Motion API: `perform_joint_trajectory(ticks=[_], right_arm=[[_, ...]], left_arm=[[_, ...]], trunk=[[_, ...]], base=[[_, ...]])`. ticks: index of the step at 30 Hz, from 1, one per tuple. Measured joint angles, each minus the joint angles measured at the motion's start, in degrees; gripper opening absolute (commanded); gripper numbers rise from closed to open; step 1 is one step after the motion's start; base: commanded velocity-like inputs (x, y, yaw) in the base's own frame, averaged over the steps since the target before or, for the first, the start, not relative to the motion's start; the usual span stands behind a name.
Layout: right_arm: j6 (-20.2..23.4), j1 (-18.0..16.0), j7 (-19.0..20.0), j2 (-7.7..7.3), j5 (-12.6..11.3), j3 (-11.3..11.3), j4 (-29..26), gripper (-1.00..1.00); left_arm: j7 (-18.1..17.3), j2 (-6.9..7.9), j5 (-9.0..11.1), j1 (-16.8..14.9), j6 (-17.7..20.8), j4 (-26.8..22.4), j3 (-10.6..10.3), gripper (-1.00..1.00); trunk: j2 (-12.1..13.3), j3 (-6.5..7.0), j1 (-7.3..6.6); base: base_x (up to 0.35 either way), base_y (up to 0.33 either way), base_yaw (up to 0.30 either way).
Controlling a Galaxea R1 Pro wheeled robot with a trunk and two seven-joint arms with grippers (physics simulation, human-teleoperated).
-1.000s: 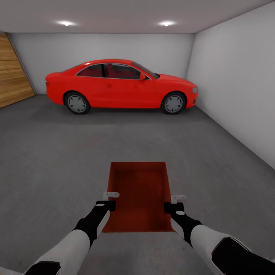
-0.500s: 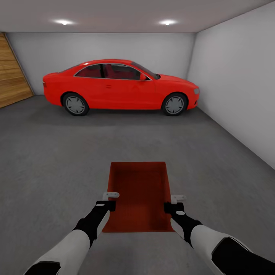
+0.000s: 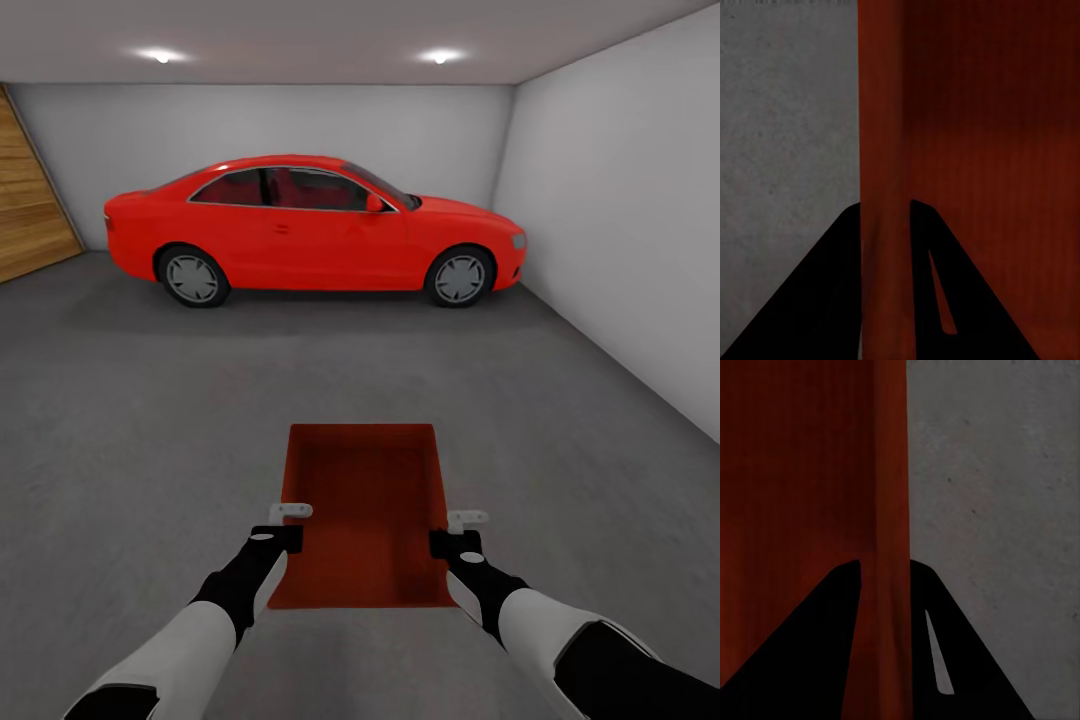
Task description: Move the two storage containers from the living room to the garage. In the garage, place one container on the floor and stack the other container on top of it (either order is fine).
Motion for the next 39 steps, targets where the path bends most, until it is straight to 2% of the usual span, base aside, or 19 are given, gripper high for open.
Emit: perform_joint_trajectory(ticks=[39], right_arm=[[0.00, 0.00, 0.00, 0.00, 0.00, -0.03, 0.00, -1.00]], left_arm=[[0.00, 0.00, -0.02, 0.00, 0.04, -0.04, 0.00, -1.00]], trunk=[[0.00, 0.00, 0.00]], base=[[0.323, 0.000, 0.000]])
